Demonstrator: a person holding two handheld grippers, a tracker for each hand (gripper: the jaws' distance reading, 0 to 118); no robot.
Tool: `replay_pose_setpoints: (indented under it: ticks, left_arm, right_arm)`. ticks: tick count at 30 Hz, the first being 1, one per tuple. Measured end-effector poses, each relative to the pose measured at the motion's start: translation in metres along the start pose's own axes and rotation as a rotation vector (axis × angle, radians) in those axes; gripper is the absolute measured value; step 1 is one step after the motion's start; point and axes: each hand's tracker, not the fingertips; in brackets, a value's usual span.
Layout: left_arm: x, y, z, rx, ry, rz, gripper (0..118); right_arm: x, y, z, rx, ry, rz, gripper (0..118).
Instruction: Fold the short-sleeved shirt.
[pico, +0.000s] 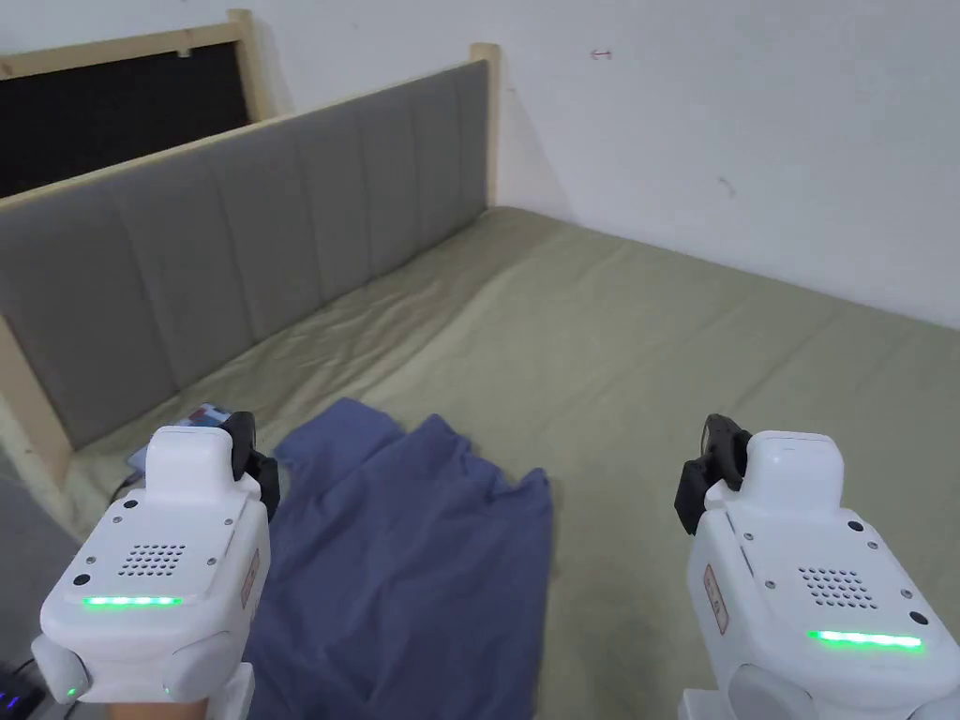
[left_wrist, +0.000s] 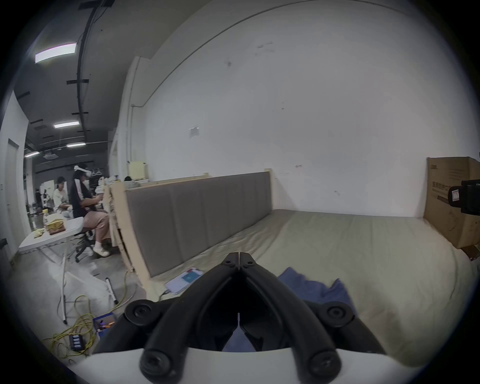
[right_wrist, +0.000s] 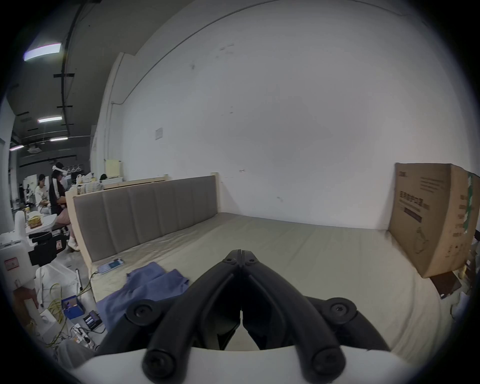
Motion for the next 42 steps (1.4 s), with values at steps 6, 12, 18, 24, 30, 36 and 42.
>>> replay_pose_setpoints:
  ticks: [6,12,18,24,30,36,42]
  left_arm:
    - [-0.031,-0.006,0.006,-0.033,0.051,0.001,0]
    - [-0.028,-0.008,-0.003,-0.067,0.022,0.031,0]
    - [-0.003,-0.012,-0.05,-0.276,-0.153,0.114,57]
    - [0.047,-0.047,-0.115,-0.576,-0.246,0.107,106]
    - [0.091,-0.106,-0.166,-0.787,-0.275,0.0,105]
    - [0.117,-0.15,-0.18,-0.918,-0.244,-0.076,61]
    - [0.124,-0.134,-0.169,-0.861,-0.299,-0.15,4]
  right_arm:
    - [-0.03,-0.004,-0.009,-0.013,0.075,0.007,0]
    - [-0.026,-0.007,-0.008,-0.024,0.088,0.018,0]
    - [0.001,-0.01,-0.003,-0.037,0.025,0.039,0]
    - [0.034,-0.018,0.001,-0.07,-0.065,0.03,0]
    - [0.062,-0.03,0.002,-0.116,-0.144,0.038,0]
    - [0.085,-0.043,0.006,-0.161,-0.195,0.025,0]
    - [0.099,-0.048,0.013,-0.186,-0.21,0.009,0]
